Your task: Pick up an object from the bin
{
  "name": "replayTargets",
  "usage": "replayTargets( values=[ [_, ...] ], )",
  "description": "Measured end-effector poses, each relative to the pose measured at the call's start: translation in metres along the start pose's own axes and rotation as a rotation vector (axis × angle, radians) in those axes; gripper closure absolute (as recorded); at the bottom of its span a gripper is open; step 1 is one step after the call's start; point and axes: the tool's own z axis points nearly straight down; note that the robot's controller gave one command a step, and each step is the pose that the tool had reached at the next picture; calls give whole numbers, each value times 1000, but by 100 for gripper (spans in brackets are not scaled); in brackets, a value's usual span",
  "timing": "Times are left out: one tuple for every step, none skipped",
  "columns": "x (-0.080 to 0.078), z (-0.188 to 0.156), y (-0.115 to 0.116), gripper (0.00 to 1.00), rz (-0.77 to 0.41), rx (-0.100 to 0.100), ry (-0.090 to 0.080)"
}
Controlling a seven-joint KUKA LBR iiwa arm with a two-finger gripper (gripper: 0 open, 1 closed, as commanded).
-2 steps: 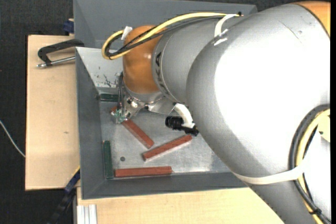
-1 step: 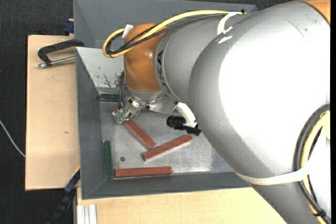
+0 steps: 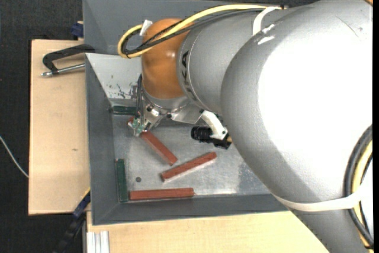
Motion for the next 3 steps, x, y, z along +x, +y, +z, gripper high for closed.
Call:
replayTargets(
  values=[
    [-1,-22,1,100,0,-4,-2],
    [-1,-39,2,100,-1,-9,-4],
    [-1,-49,2,100,-1,-10,-5]
  ],
)
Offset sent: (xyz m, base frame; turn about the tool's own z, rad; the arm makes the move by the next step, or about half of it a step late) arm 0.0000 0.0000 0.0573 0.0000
